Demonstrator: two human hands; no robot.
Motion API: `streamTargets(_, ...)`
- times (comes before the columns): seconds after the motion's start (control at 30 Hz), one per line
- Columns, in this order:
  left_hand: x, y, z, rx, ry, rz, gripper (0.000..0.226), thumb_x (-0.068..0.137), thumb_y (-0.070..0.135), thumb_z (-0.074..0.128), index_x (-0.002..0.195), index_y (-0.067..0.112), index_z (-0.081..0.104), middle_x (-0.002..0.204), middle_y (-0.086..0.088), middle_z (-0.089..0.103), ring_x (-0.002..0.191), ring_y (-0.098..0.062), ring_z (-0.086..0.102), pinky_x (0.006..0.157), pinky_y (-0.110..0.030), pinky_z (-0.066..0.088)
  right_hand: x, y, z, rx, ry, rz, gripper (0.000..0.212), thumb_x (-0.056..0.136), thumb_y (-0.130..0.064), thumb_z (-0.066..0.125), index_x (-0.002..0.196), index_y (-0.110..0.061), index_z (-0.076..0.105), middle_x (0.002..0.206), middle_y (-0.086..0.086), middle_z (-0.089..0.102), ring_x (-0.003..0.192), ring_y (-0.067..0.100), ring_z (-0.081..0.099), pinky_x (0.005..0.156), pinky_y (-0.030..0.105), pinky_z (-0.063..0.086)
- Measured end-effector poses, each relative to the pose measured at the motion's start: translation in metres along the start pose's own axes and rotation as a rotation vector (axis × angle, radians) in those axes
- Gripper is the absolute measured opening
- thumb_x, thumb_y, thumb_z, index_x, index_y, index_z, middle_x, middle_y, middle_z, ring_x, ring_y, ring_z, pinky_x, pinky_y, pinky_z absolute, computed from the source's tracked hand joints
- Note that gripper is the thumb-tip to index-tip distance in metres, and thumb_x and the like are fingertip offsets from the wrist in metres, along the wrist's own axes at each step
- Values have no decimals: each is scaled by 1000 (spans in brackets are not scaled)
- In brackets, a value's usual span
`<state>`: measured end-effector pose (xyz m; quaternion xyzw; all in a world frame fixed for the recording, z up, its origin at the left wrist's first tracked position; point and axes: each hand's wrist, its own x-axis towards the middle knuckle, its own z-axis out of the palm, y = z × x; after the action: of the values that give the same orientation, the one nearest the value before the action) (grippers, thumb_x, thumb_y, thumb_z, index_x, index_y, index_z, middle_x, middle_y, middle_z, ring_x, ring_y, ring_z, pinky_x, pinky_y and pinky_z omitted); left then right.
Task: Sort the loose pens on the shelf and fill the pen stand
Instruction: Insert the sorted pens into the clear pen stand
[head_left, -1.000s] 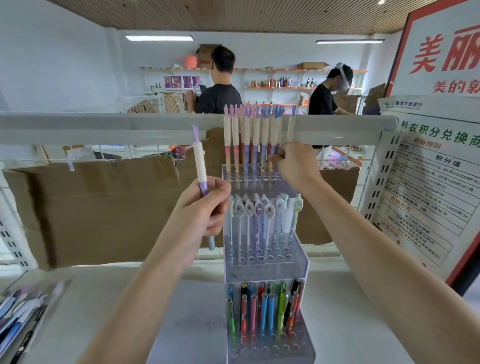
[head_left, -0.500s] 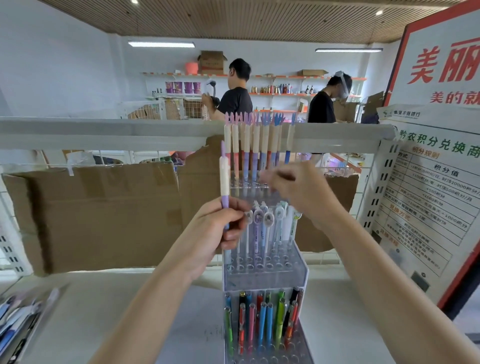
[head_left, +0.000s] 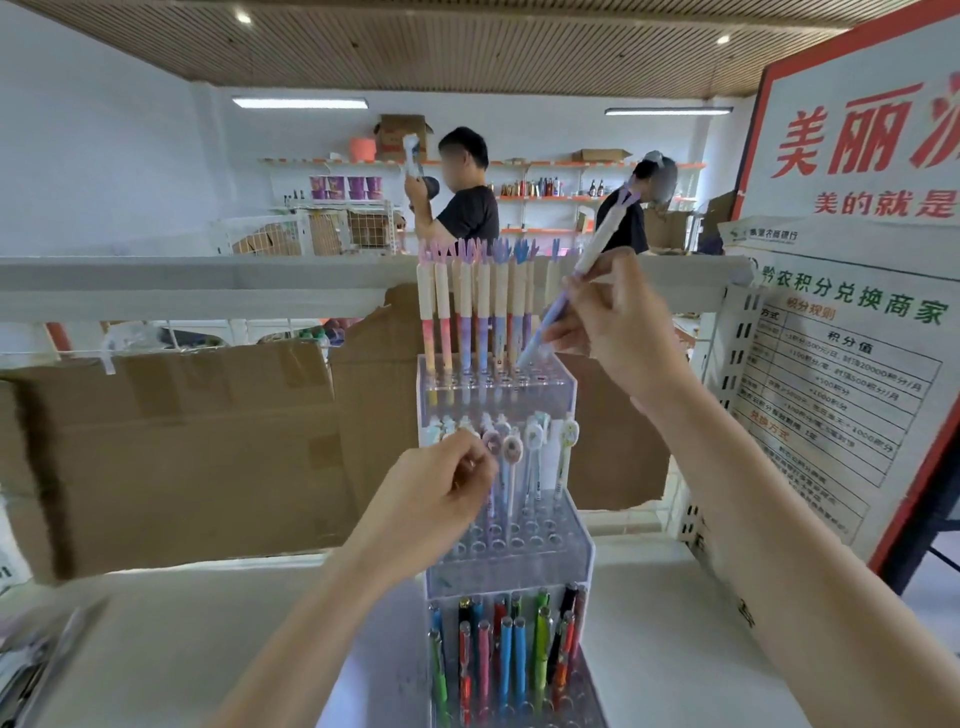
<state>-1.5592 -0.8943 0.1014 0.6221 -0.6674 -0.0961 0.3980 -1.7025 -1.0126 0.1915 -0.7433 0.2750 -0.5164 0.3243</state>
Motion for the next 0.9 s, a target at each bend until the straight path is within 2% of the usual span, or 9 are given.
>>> streamTargets(0.1, -8, -6, -2, 20, 64, 32, 16, 96, 18, 50, 81, 16, 56, 58, 7, 56, 47, -7, 48, 49, -16, 33, 18, 10, 0, -222, 5, -33, 10, 97, -11, 49, 89, -13, 42, 88, 12, 65, 59, 4, 62, 55, 15, 51)
streamTargets(0.2, -12, -10, -3, 38, 139, 40, 19, 93, 14, 54, 76, 20, 55, 54, 14, 53, 48, -6, 48, 50, -12, 34, 27, 21, 8, -261, -26, 4, 9, 96, -9, 50, 88, -11, 47, 84, 14, 66, 70, 18, 66, 75, 37, 56)
streamTargets(0.3, -7, -16, -6, 201, 341, 110, 11, 87, 10, 61, 79, 17, 61, 71, 16, 55, 61, -6, 51, 59, -10, 38, 30, 28, 17, -276, -54, 29, 8, 95, -8, 52, 88, -8, 49, 76, 10, 64, 74, 26, 67, 78, 46, 55)
streamTargets(0.37, 4, -24, -12, 338, 479, 152, 5, 83, 6, 64, 86, 10, 65, 85, 5, 59, 73, -6, 52, 70, -14, 41, 32, 31, 19, -294, -44, 38, 9, 95, -9, 52, 86, -10, 50, 73, 6, 62, 74, 27, 67, 75, 45, 55)
streamTargets(0.43, 17, -34, -18, 434, 540, 181, 12, 82, 2, 64, 93, 4, 66, 93, -4, 61, 83, -16, 54, 82, -19, 38, 35, 33, 20, -339, -32, 33, 12, 94, -11, 52, 83, -13, 50, 73, 6, 64, 74, 27, 67, 73, 42, 55)
streamTargets(0.5, 28, -40, -21, 479, 515, 185, 19, 84, 2, 62, 102, 3, 67, 101, -6, 63, 91, -23, 57, 86, -22, 37, 39, 36, 21, -375, -25, 23, 10, 94, -12, 53, 84, -12, 50, 79, 11, 66, 75, 28, 66, 73, 43, 54)
streamTargets(0.57, 34, -43, -21, 478, 470, 184, 21, 85, 2, 62, 105, 3, 67, 103, -5, 64, 94, -25, 58, 85, -27, 43, 40, 39, 22, -388, -33, 23, 9, 93, -11, 54, 85, -10, 52, 82, 14, 67, 76, 28, 66, 74, 42, 53)
streamTargets(0.77, 36, -43, -21, 444, 446, 177, 22, 85, 3, 62, 106, 5, 68, 98, -1, 65, 91, -19, 60, 78, -20, 41, 36, 55, 28, -519, -105, 36, 19, 93, -18, 58, 77, -9, 53, 74, 12, 63, 71, 26, 60, 63, 29, 43)
streamTargets(0.9, 35, -42, -20, 421, 443, 174, 24, 85, 4, 62, 108, 6, 68, 99, 0, 64, 90, -16, 61, 77, -20, 43, 36, 62, 30, -584, -98, 50, 24, 93, -25, 57, 73, -12, 54, 71, 9, 57, 71, 28, 55, 66, 33, 44)
